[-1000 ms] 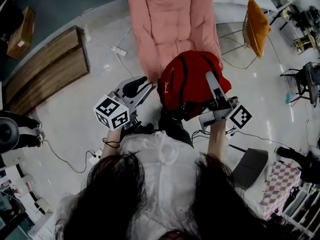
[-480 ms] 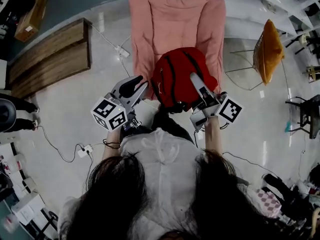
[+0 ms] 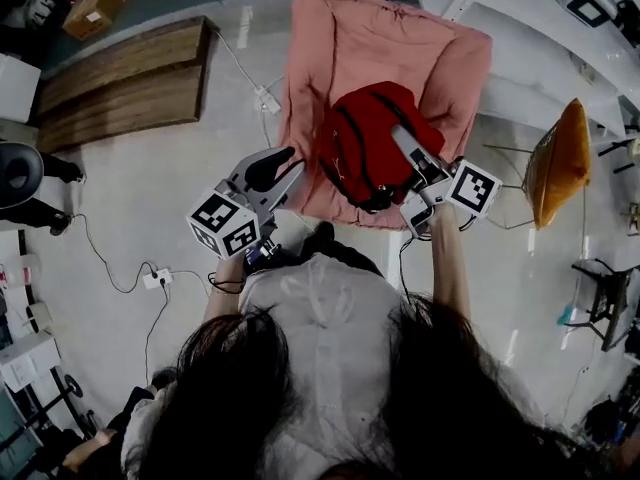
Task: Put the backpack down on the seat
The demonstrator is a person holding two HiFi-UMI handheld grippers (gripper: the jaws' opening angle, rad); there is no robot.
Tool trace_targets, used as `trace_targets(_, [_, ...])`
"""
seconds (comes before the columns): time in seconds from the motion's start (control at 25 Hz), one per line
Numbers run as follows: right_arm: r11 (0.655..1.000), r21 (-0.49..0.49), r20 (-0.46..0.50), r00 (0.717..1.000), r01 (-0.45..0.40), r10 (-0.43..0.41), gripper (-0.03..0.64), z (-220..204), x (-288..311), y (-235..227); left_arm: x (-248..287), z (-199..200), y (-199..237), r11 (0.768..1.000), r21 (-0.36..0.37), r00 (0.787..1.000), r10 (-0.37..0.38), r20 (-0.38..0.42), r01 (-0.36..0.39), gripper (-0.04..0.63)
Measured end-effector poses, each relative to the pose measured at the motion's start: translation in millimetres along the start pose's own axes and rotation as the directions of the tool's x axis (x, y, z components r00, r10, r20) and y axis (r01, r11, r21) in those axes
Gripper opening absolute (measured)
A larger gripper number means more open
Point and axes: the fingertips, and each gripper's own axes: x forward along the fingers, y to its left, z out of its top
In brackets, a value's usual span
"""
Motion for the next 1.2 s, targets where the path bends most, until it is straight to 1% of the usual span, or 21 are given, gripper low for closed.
trace_targets(0.2, [0.999,-0.006,-0.094,0.995,-0.047,0.047,0.035,21,35,-22,12,6,16,0.999,-0.007,0.999,0.054,0.01,-0.054,0.124])
trace_targets(0.28, [0.999,-0.013,-0.137,0.99,-0.047,0.045,0.035,24,49,-35,17,9,21,0.998,-0.015,0.998,0.066,0.016,-0.065,0.124])
trace_targets(0.48, [0.996,-0.039,-0.227,0.97,0.076,-0.083,0.035,32,72,-98,32,9,28,0.997,-0.037,0.998,0.068,0.005,-0.068,0.124])
trace_targets(0.68, [0.984,-0.069,-0.262,0.948,0.166,-0.179,0.035,55,88,-166,40,3,30,0.996,-0.044,0.996,0.078,-0.032,-0.079,0.124])
trace_targets(0.8, [0.958,-0.103,-0.251,0.925,0.268,-0.286,0.035,75,88,-215,38,-1,29,0.995,-0.044,0.995,0.09,-0.052,-0.092,0.124])
trace_targets(0.92, [0.919,-0.127,-0.233,0.889,0.374,-0.394,0.035,90,84,-262,32,-7,29,0.994,-0.048,0.992,0.098,-0.074,-0.102,0.124])
trace_targets(1.08, [0.869,-0.118,-0.229,0.838,0.481,-0.495,0.035,88,77,-313,27,-15,32,0.993,-0.055,0.99,0.096,-0.101,-0.102,0.124])
trace_targets(1.2, [0.833,-0.131,-0.232,0.8,0.537,-0.553,0.035,77,75,-337,32,-17,33,0.995,-0.054,0.99,0.08,-0.112,-0.087,0.124])
